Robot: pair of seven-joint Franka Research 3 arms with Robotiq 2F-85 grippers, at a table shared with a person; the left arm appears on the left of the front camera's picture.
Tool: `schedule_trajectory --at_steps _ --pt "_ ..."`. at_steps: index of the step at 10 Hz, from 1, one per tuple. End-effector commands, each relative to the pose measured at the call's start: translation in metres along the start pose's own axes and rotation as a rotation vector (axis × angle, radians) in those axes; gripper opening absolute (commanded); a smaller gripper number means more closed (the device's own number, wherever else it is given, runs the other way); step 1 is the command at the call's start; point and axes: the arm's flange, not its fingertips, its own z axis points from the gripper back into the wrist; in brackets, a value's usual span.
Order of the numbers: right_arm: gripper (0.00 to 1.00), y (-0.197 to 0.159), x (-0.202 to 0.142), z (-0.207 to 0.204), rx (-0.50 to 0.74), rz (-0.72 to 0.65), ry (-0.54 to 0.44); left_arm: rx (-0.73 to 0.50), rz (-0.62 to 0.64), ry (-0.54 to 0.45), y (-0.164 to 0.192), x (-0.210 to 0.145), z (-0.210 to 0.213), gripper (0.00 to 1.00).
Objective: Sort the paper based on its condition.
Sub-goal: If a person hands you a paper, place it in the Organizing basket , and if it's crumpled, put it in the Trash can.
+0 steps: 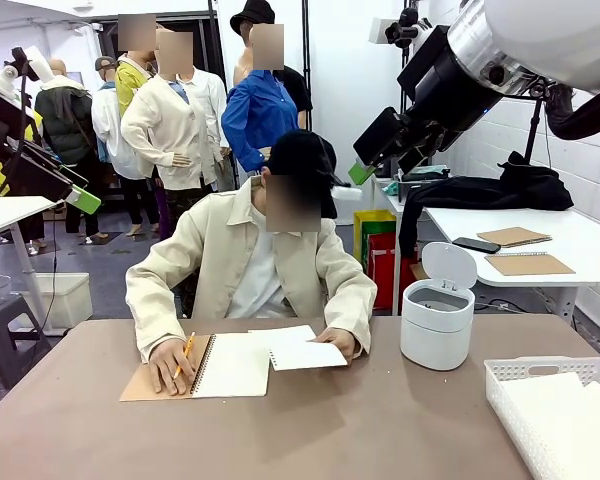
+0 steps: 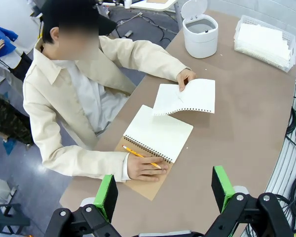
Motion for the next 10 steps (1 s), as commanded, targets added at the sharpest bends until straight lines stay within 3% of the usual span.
schedule_trajectory --at_steps 1,10 --pt "1.00 0.0005 -0.0004 -0.0007 0.000 0.002 0.001 0.000 0.001 -0.003 0.0006 -0.0002 0.0013 1.00" --pt "1.00 0.0005 -0.0004 -0.0007 0.000 0.002 0.001 0.000 0.001 -0.003 0.0006 -0.0002 0.0013 1.00"
